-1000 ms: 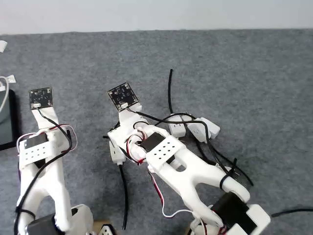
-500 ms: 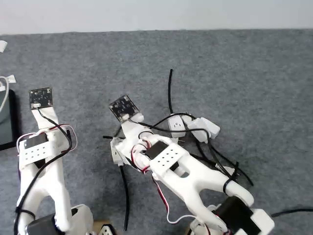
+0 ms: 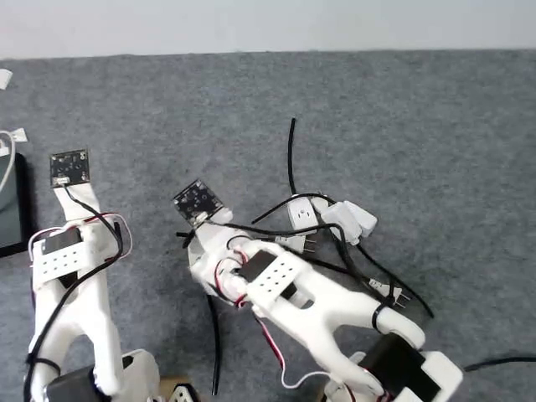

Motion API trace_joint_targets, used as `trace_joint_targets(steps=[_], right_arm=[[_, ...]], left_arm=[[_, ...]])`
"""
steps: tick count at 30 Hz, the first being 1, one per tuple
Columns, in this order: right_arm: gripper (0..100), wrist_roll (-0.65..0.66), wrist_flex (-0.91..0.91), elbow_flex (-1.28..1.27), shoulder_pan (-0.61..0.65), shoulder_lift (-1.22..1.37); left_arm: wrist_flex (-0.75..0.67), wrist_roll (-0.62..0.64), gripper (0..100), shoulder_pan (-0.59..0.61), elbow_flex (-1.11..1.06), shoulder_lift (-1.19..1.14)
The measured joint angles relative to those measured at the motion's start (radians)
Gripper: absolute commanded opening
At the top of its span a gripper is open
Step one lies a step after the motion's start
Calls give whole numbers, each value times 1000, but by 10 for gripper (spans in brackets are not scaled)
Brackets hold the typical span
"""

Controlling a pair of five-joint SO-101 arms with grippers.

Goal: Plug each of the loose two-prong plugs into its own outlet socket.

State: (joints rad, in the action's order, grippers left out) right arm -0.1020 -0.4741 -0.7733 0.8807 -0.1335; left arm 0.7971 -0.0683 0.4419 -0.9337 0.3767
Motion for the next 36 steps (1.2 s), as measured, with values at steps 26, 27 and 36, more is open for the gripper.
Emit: trace_joint_targets(steps=[26, 27, 36], right_arm=[[0, -123, -381, 557, 72, 427], [26, -121, -376, 559, 71, 425], [31, -46, -394, 582, 69, 414]], left_arm=[[-28, 54, 26, 35, 0, 0], [-28, 54, 26, 35, 0, 0], [-28, 54, 26, 48, 0, 0]])
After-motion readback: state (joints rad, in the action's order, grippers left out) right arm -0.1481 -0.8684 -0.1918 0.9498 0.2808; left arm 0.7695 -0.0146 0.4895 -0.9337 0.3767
